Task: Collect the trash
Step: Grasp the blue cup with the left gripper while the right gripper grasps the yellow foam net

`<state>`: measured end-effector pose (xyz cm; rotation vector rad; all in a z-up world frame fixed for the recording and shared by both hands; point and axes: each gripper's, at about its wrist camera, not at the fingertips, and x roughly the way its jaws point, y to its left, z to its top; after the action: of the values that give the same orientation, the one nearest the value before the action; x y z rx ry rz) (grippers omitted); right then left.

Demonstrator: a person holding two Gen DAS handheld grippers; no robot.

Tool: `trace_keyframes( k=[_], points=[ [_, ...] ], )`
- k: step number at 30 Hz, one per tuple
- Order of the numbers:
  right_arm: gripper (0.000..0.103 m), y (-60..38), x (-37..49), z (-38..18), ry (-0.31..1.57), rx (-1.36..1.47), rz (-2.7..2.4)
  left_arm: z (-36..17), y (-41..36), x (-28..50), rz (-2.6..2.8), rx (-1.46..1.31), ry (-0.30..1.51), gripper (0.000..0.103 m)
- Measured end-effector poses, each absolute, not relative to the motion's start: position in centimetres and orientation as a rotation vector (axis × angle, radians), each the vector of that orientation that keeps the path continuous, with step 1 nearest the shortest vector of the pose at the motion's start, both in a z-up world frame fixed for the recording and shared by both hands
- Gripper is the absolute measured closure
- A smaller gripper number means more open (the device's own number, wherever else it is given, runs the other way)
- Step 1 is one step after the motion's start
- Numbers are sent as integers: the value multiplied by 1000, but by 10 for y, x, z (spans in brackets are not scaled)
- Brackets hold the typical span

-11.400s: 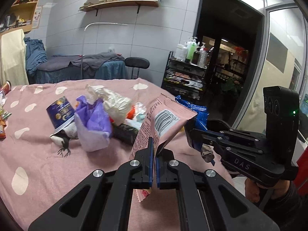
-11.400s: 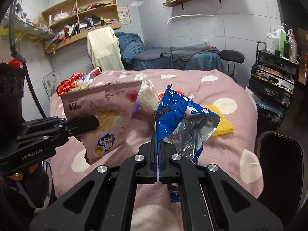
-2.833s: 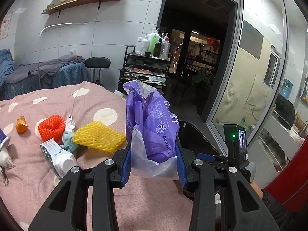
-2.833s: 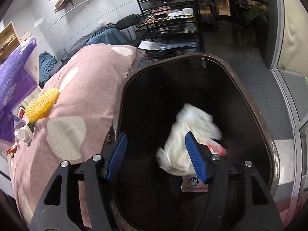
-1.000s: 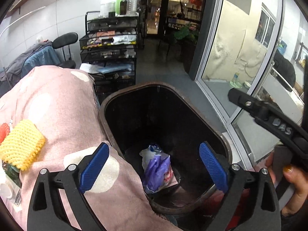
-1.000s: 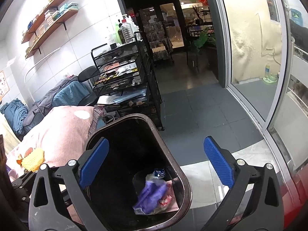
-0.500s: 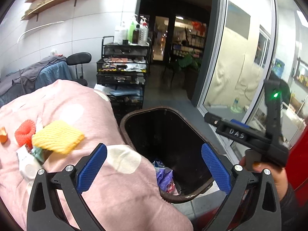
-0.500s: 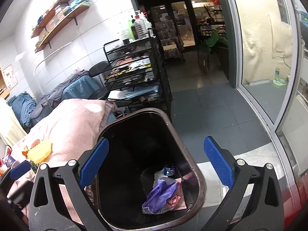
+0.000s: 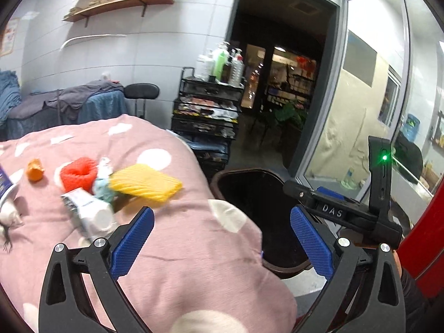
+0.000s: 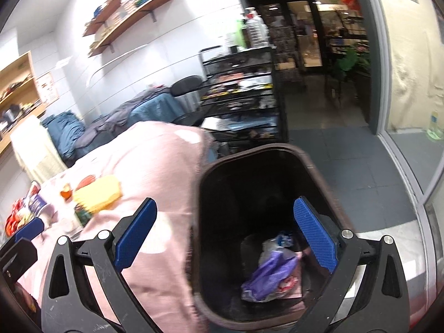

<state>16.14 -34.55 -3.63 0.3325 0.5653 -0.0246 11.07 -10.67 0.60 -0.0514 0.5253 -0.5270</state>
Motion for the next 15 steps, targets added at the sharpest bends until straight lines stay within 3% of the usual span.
trace_keyframes(
  k=[15],
  points=[
    [6,-239,185,-21,603,176,234,0,12,101,-278,-141,532,5]
  ],
)
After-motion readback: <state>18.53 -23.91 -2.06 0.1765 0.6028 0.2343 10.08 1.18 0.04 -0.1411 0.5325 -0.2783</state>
